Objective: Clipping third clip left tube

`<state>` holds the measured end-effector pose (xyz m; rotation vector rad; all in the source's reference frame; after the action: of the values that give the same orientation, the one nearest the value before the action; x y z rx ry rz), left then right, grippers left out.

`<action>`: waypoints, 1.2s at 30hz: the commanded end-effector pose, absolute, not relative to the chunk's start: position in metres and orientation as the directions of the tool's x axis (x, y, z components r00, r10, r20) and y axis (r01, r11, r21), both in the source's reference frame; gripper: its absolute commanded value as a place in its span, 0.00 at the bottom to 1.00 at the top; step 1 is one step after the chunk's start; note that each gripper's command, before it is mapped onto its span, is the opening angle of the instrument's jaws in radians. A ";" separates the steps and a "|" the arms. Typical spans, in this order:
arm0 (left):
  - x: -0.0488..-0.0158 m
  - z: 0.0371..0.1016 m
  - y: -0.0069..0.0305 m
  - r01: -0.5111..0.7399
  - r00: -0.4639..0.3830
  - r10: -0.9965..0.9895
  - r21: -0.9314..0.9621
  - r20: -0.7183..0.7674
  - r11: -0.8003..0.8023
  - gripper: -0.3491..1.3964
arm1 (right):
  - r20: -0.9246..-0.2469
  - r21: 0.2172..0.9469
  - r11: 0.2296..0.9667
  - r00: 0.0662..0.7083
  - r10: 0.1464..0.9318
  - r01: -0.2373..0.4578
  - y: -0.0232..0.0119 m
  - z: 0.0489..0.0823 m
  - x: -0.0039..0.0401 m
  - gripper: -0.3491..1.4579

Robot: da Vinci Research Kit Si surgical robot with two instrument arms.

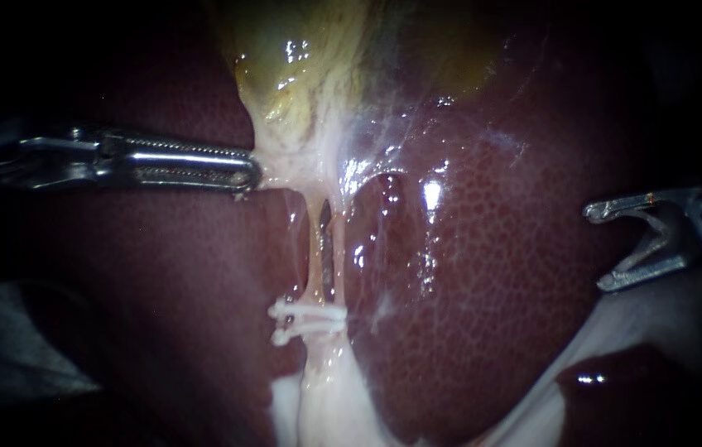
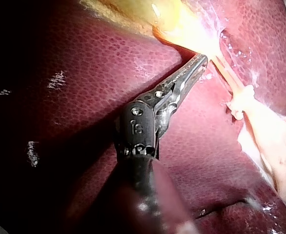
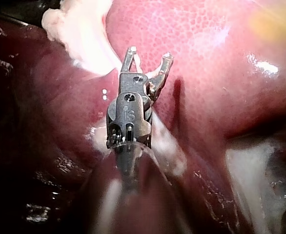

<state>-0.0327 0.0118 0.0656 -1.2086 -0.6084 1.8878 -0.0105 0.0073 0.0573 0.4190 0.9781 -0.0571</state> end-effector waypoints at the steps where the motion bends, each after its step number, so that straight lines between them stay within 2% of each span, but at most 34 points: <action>1: -0.0326 0.0654 0.0119 -0.364 -0.227 0.823 -0.739 -0.520 -0.567 0.00 | -0.814 0.319 0.919 0.564 0.139 0.233 0.0074 0.0572 -0.0105 0.47; 14: -0.0280 0.0595 0.0140 -0.376 -0.203 0.836 -0.748 -0.510 -0.547 0.00 | -0.814 0.319 0.919 0.564 0.140 0.233 0.0074 0.0573 -0.0105 0.47; 22: -0.0275 0.0591 0.0143 -0.377 -0.202 0.837 -0.749 -0.508 -0.545 0.00 | -0.818 0.324 0.916 0.557 0.145 0.237 0.0071 0.0571 -0.0092 0.47; 29: -0.0274 0.0588 0.0145 -0.376 -0.202 0.839 -0.751 -0.506 -0.543 0.00 | -0.840 0.313 0.910 0.526 0.131 0.273 0.0054 0.0568 -0.0047 0.47; 36: -0.0273 0.0587 0.0146 -0.378 -0.201 0.839 -0.750 -0.506 -0.543 0.00 | -0.838 0.360 0.895 0.512 0.187 0.262 0.0038 0.0560 0.0019 0.47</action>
<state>-0.0273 0.0146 0.0587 -1.2039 -0.6069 1.8523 0.0027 0.0036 0.0559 0.4869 1.0470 -0.0394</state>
